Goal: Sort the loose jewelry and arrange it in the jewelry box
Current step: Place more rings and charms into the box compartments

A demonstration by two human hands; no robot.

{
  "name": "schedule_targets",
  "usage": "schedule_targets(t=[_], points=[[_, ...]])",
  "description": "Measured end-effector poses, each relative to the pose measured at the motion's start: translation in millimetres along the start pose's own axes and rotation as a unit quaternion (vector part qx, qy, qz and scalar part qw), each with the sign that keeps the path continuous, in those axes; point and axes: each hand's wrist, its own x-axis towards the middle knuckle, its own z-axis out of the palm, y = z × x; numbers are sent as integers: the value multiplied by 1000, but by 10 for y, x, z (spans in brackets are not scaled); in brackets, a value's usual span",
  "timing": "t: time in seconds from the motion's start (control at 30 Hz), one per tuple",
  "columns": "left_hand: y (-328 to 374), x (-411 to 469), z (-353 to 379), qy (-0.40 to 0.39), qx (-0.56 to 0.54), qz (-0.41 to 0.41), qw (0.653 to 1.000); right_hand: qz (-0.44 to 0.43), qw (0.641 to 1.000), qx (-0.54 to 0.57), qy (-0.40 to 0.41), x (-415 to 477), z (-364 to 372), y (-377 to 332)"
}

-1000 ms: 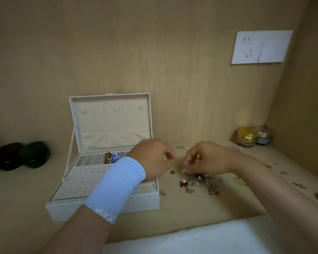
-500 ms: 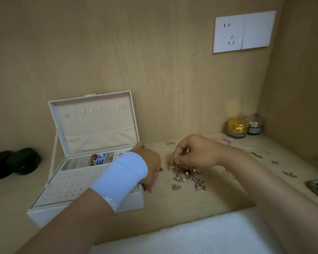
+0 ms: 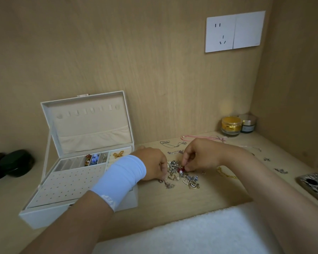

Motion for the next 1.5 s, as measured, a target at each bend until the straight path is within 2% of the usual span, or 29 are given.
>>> schedule_targets(t=[0.1,0.2,0.37,0.5,0.67,0.8,0.93,1.17,1.23,1.4,1.5], points=[[-24,-82,-27,29,-9,-9,999,-2,1000,9,7,-55,-73,-12],[35,-138,-32,60,-62,-1,996,-12,999,11,-37,-150,-138,-64],[296,-116,61,23,-129,39,991,0,991,-55,-121,-191,-40,-156],[352,-87,152,34,-127,39,991,11,991,-62,-115,-180,11,-116],[265,-81,189,65,-161,11,985,10,995,27,-95,-150,4,-73],[201,-54,197,113,-235,6,966,2,989,142,-41,-133,-12,2],[170,-21,164,124,-372,4,920,0,967,256,22,-130,-43,1],[130,22,89,175,-453,-11,874,-3,942,323,94,-71,-16,-51],[102,28,76,175,-478,-10,861,-10,937,337,94,-64,-26,-54],[41,19,28,155,-524,-26,837,-21,952,306,16,-89,-31,-58],[33,-2,9,147,-524,-30,839,-17,954,300,13,-84,-38,-32]])
